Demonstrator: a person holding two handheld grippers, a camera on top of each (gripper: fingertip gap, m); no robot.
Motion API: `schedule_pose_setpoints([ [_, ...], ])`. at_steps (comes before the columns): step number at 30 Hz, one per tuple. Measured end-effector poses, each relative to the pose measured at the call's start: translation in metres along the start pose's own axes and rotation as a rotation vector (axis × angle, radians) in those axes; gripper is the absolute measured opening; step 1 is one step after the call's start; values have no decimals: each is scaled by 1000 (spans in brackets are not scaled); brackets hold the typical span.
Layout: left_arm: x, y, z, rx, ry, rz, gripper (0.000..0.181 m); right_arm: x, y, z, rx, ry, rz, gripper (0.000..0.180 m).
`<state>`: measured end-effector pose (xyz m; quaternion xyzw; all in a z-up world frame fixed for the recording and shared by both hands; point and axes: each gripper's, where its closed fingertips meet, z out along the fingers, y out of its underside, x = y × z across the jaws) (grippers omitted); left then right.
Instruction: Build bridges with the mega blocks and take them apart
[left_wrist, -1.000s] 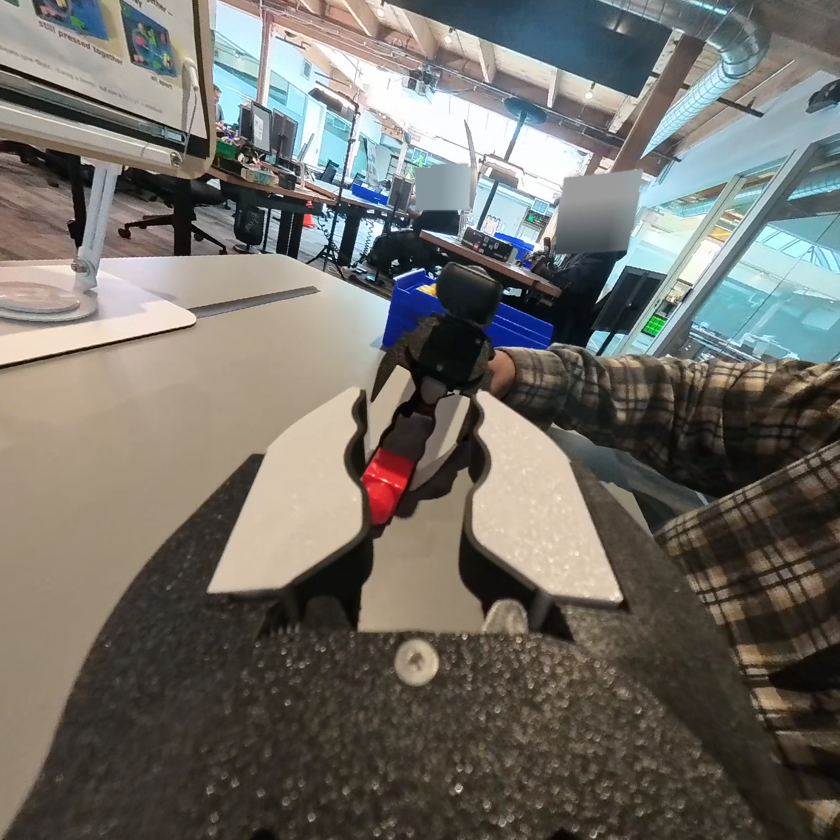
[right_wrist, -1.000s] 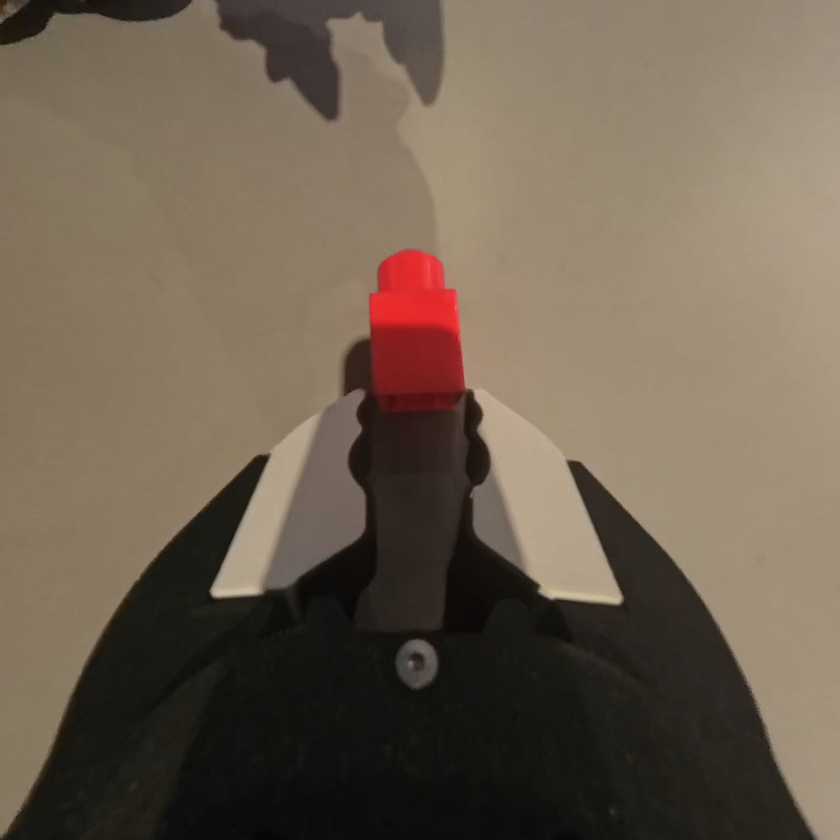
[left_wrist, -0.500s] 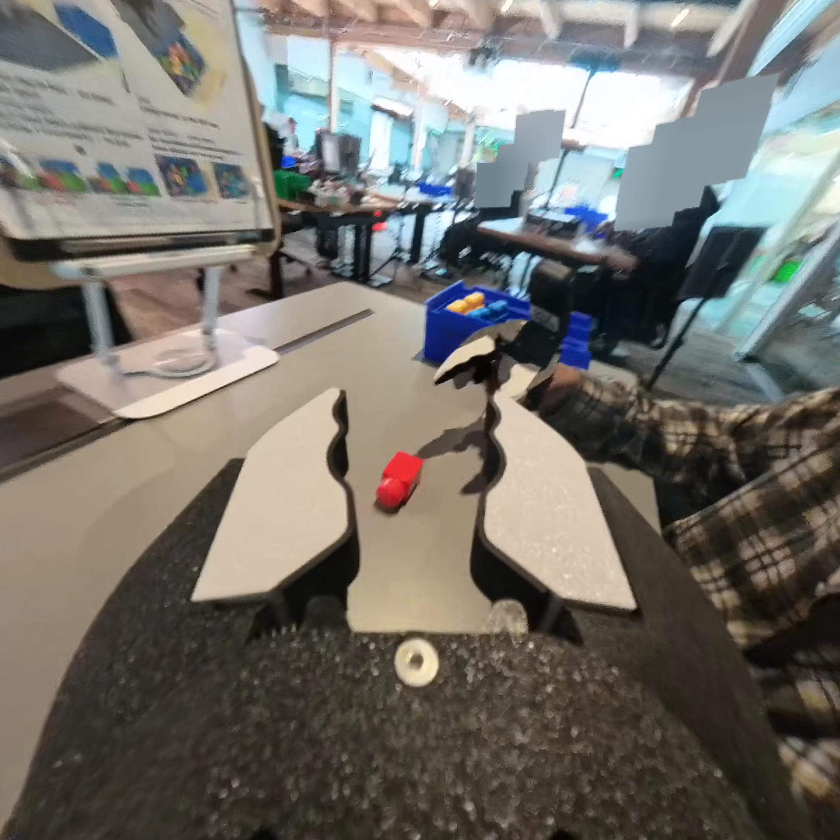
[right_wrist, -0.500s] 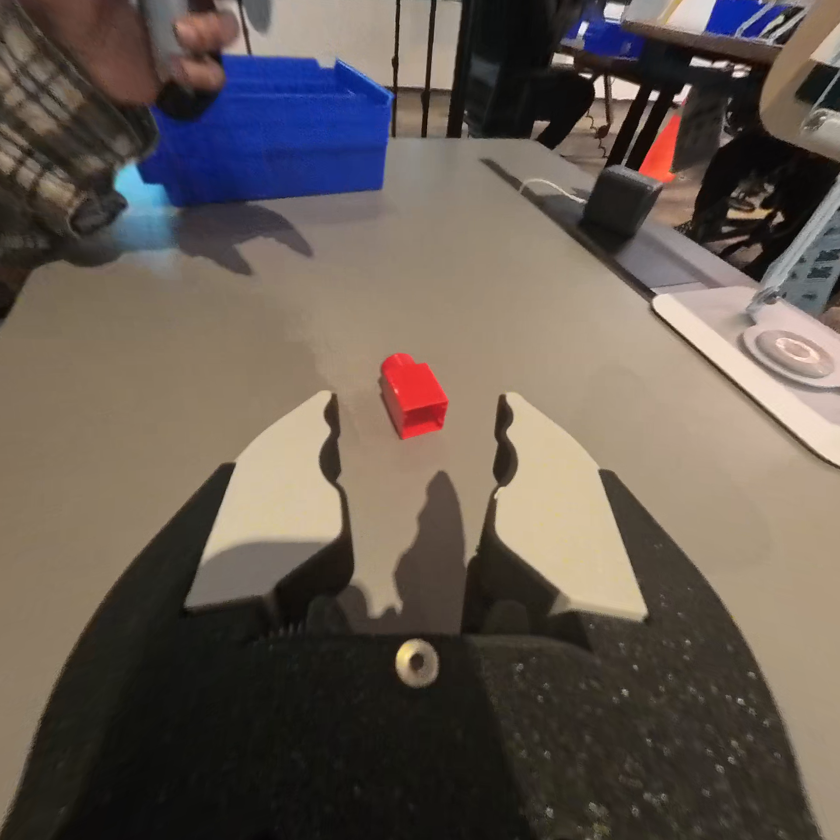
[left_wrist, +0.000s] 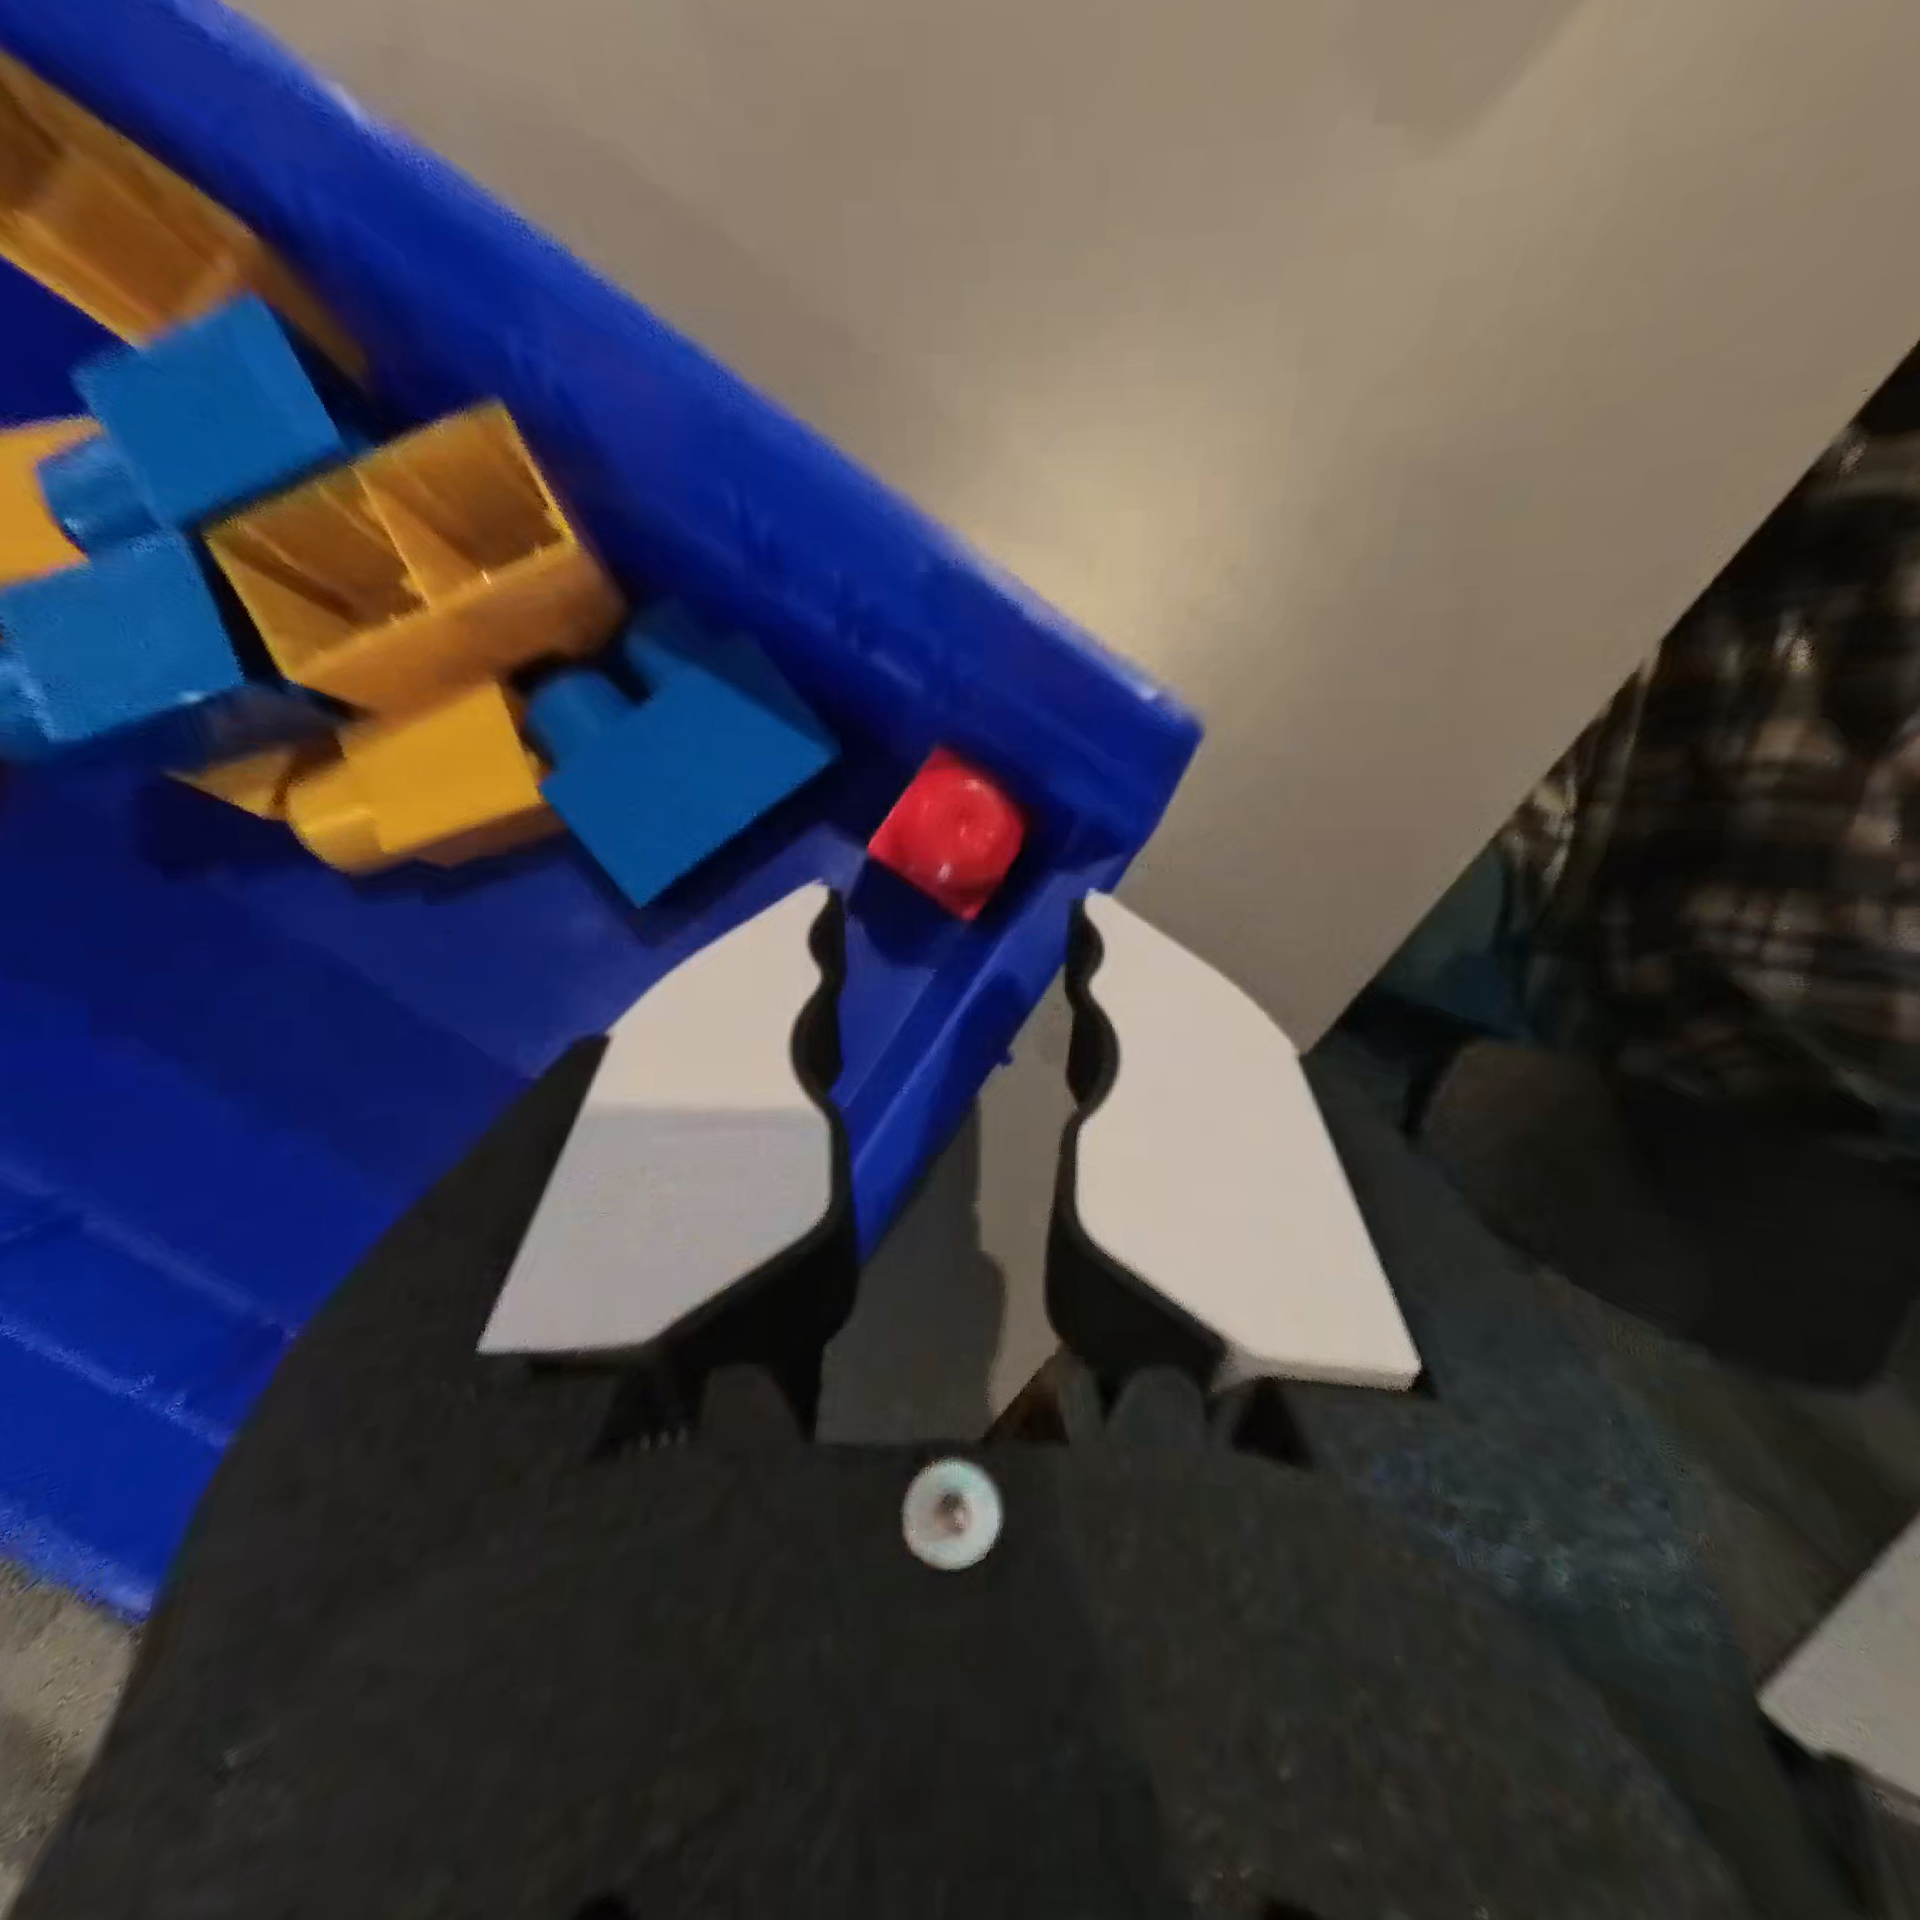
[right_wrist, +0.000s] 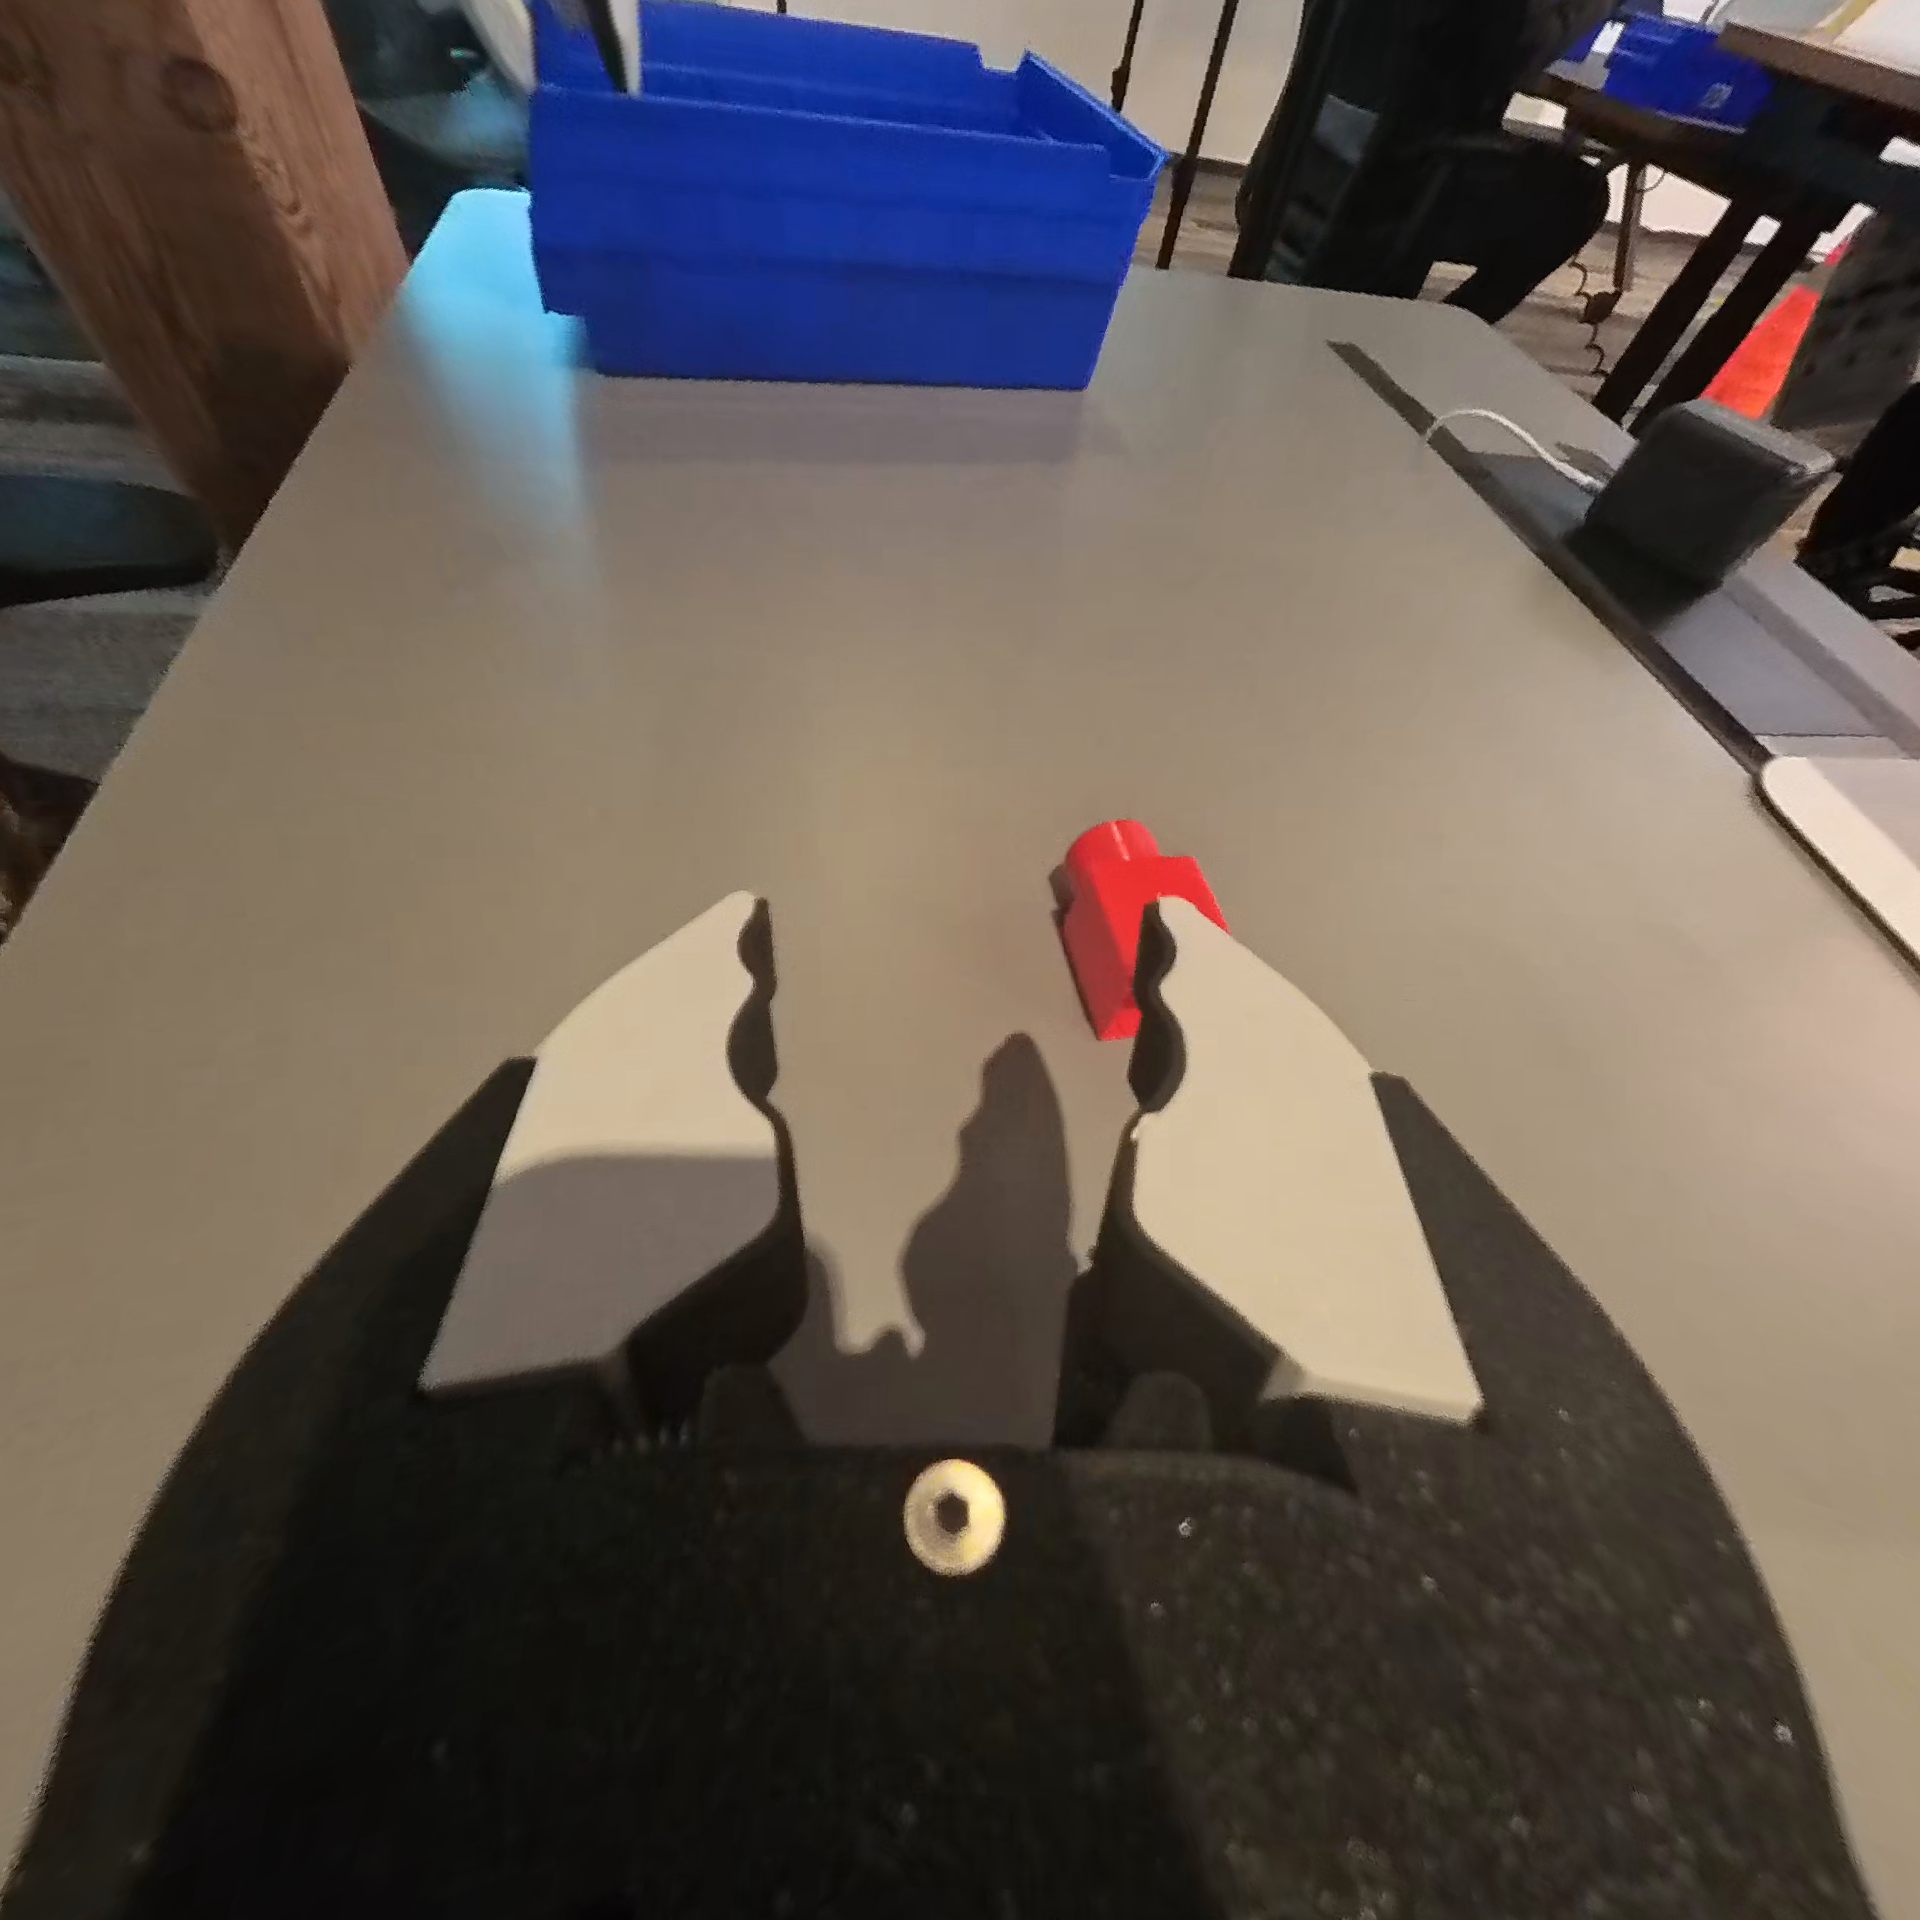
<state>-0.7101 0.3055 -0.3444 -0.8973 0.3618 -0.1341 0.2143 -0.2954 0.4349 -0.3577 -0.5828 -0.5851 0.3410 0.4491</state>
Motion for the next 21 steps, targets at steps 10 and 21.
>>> schedule_pose_setpoints([
  [10, 4, 1, 31, -81, 98, 93, 34, 1, -1, -2, 35, -10, 28, 66],
  [21, -14, 2, 27, -77, 24, 30, 29, 0, -1, -4, 37, -8, 19, 65],
])
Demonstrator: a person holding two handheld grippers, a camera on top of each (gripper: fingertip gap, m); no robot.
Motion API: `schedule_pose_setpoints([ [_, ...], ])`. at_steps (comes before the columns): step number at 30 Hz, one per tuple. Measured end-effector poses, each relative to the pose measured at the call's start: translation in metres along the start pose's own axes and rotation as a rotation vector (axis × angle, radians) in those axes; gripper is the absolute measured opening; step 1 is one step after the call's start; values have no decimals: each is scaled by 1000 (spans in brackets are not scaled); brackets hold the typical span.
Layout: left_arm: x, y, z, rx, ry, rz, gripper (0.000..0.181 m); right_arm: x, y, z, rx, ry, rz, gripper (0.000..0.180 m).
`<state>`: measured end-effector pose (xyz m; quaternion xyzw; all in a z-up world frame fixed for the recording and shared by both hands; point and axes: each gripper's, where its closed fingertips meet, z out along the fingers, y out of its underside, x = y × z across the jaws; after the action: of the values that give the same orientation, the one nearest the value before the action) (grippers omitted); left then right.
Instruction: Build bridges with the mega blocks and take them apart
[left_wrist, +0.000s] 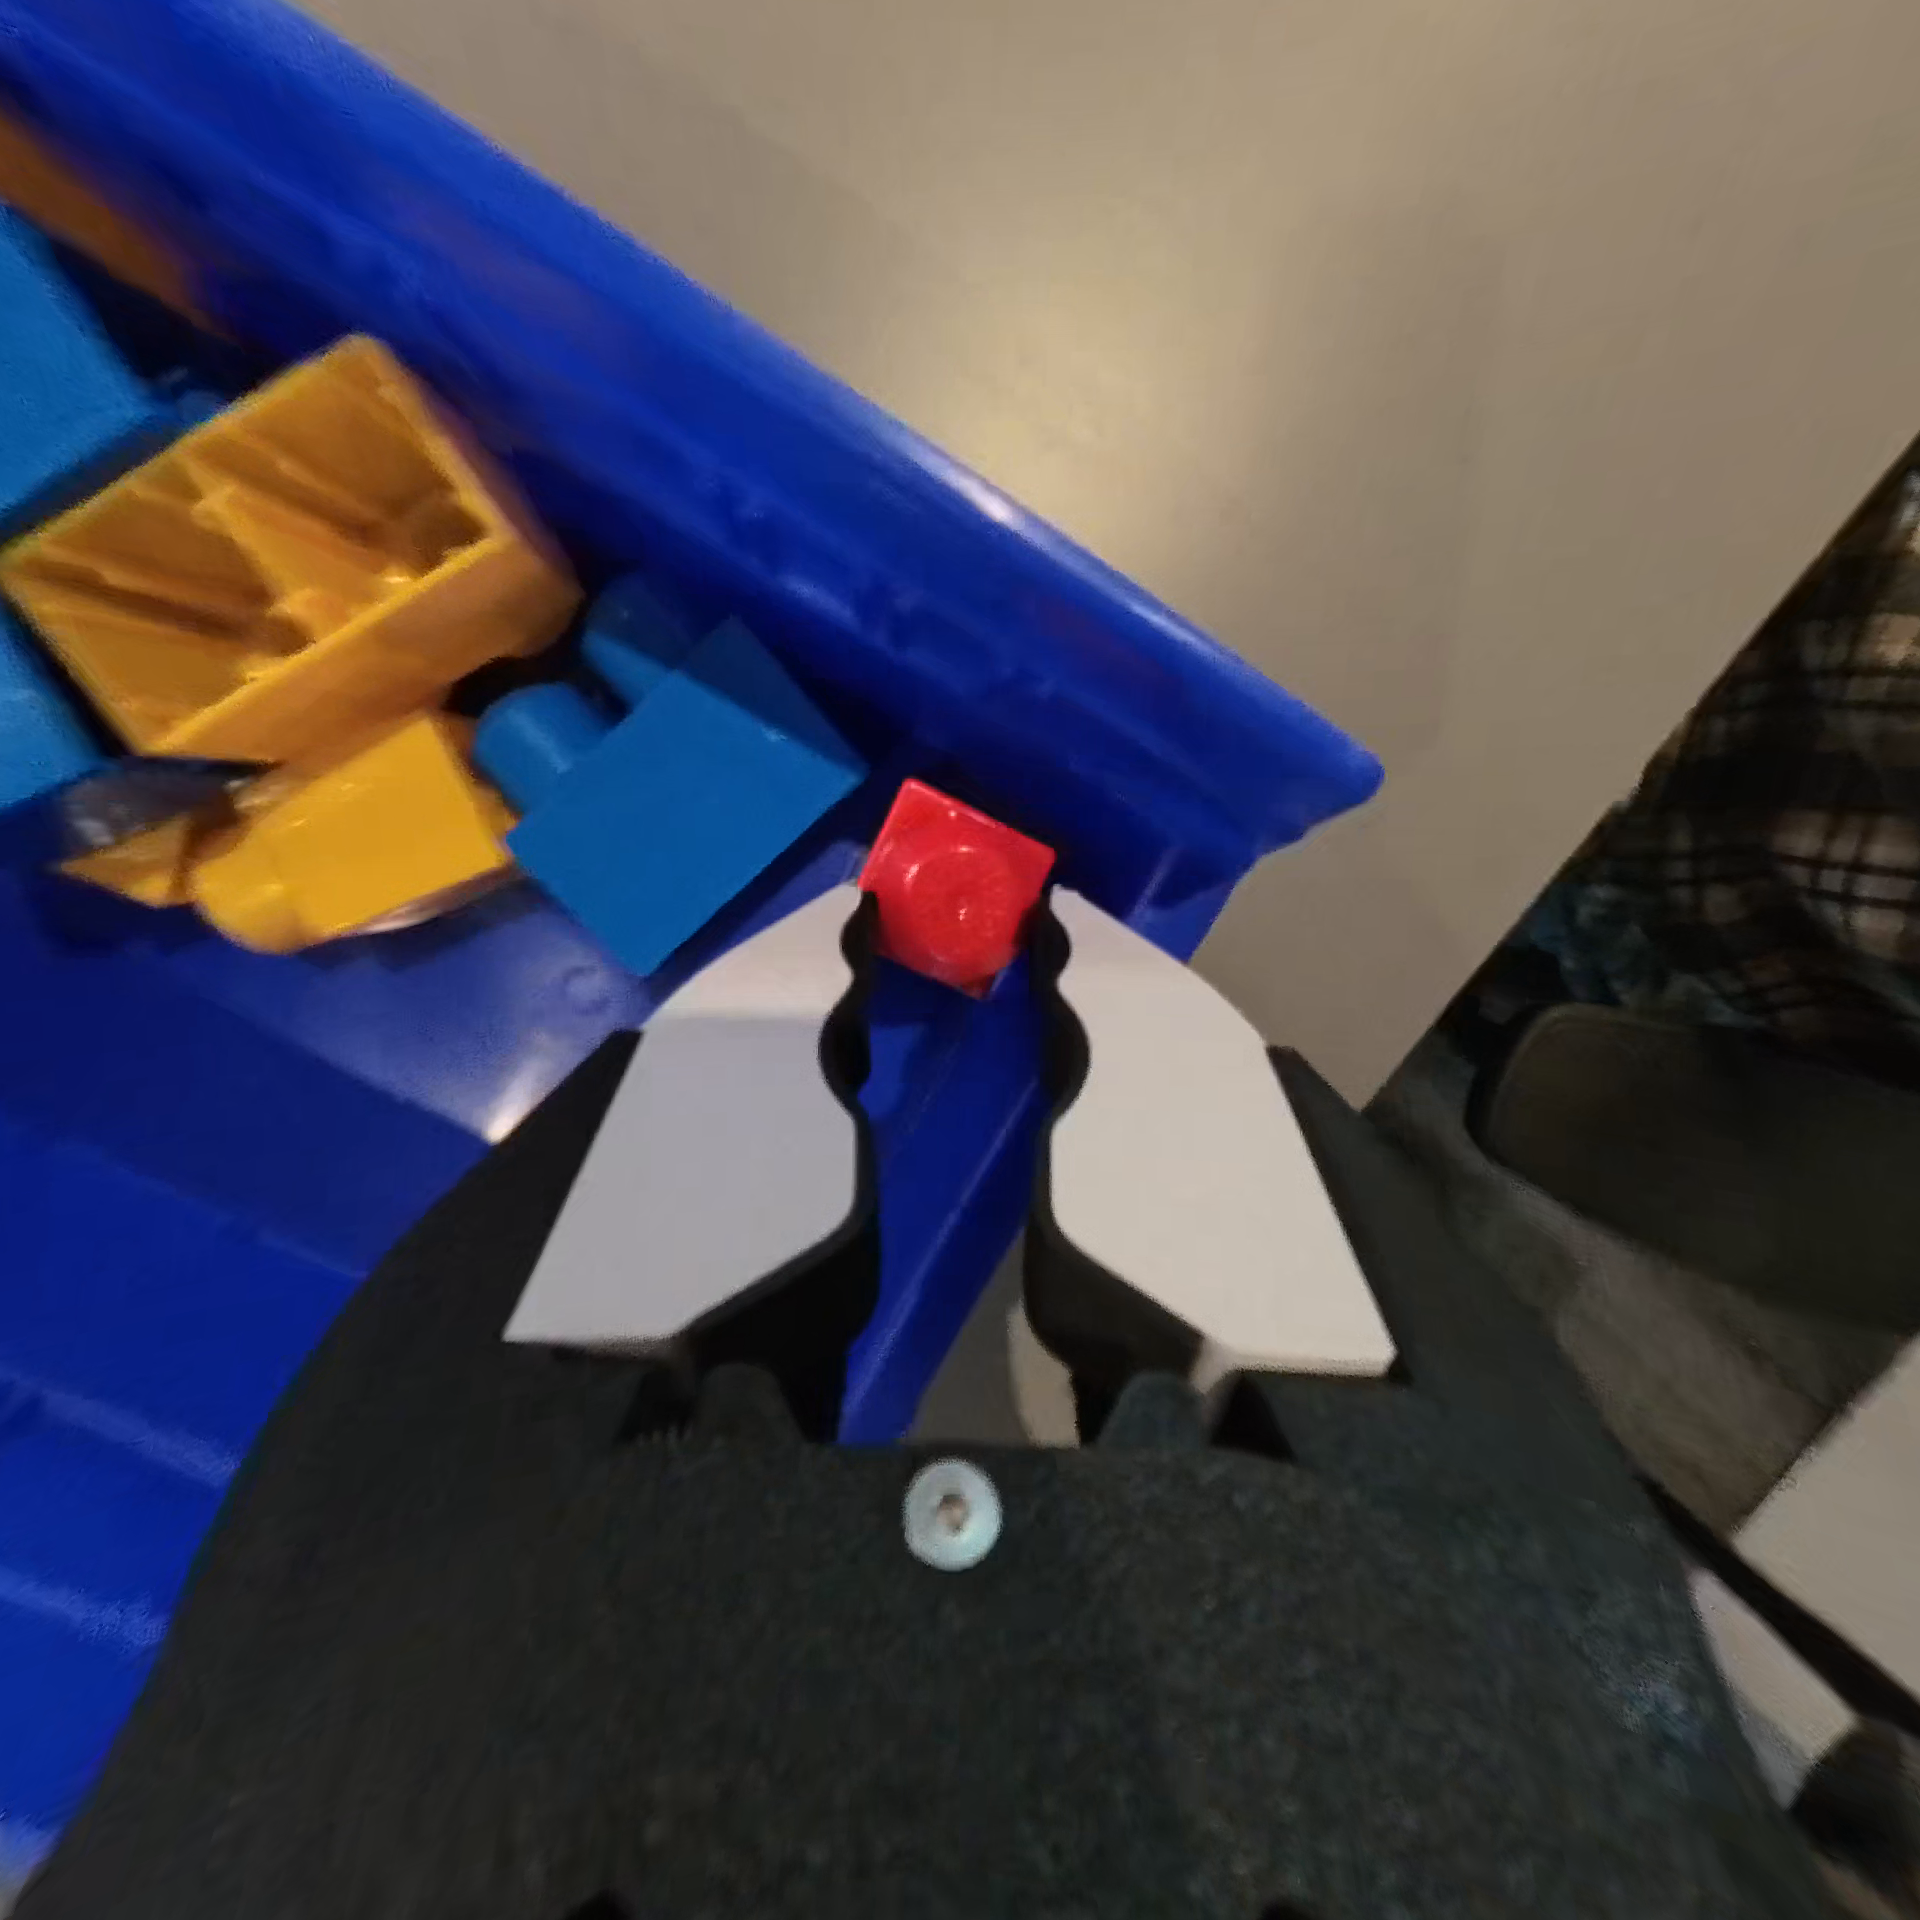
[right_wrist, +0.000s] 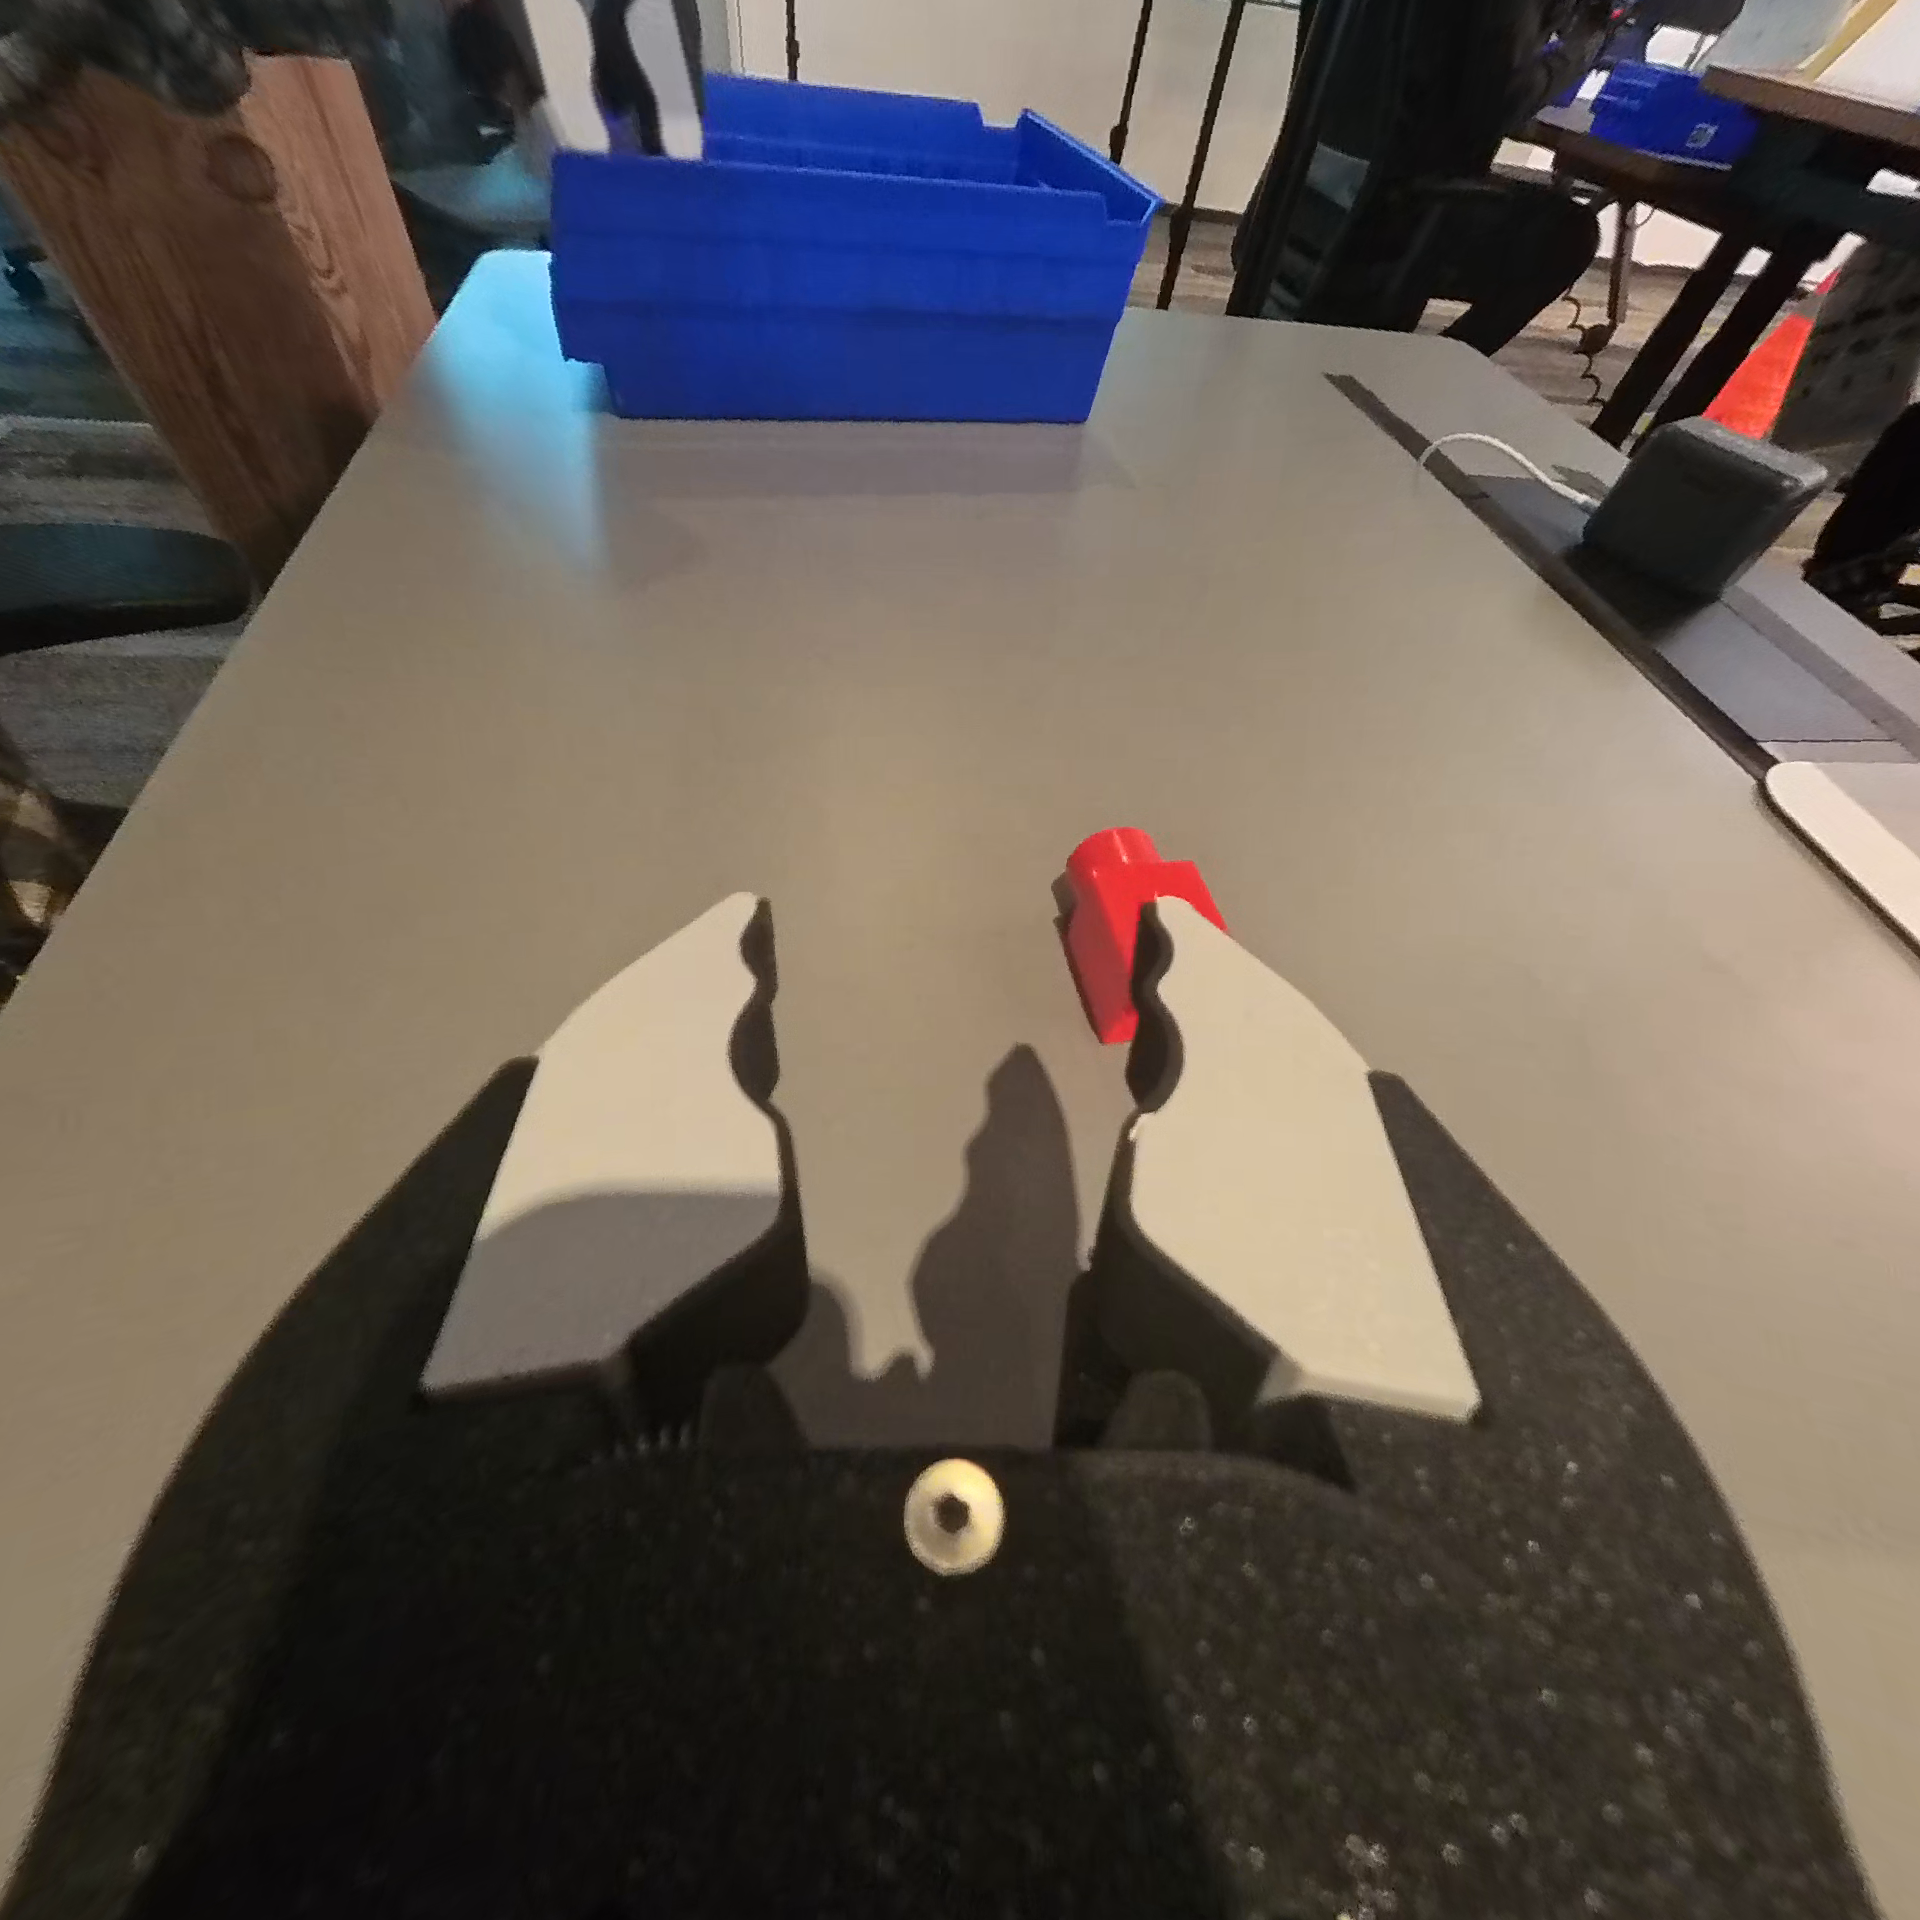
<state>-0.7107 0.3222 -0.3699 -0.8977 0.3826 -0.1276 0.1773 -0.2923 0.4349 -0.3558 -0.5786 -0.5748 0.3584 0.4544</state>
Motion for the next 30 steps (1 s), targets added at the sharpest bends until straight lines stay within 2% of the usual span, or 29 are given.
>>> schedule_pose_setpoints([
  [3, -16, -27, -51, 270, -90, -70, 29, 2, -6, -4, 36, 14, 8, 66],
  [6, -9, -81, -109, 625, -137, -68, 28, 5, -23, -9, 126, 24, 26, 66],
  [8, 11, -124, -127, 809, -129, -15, 28, 8, -41, -11, 204, 24, 46, 67],
  [11, 59, -201, -124, 1092, 11, 60, 28, 11, -79, -14, 335, 9, 63, 68],
  [15, 124, -287, -76, 1349, 439, 40, 28, 5, -125, -5, 427, -32, -7, 73],
  [17, 148, -317, -45, 1391, 622, 17, 28, 2, -139, 0, 441, -38, -37, 73],
  [20, 174, -342, -10, 1392, 771, 3, 28, 4, -149, -2, 442, -16, -71, 70],
  [24, 190, -354, 14, 1339, 808, 28, 28, -1, -146, -6, 409, -86, -68, 59],
  [26, 194, -355, 22, 1308, 814, 37, 29, -6, -141, -7, 379, -137, -81, 36],
  [30, 179, -351, 41, 1167, 740, 66, 29, -1, -118, -5, 246, -105, -77, 35],
])
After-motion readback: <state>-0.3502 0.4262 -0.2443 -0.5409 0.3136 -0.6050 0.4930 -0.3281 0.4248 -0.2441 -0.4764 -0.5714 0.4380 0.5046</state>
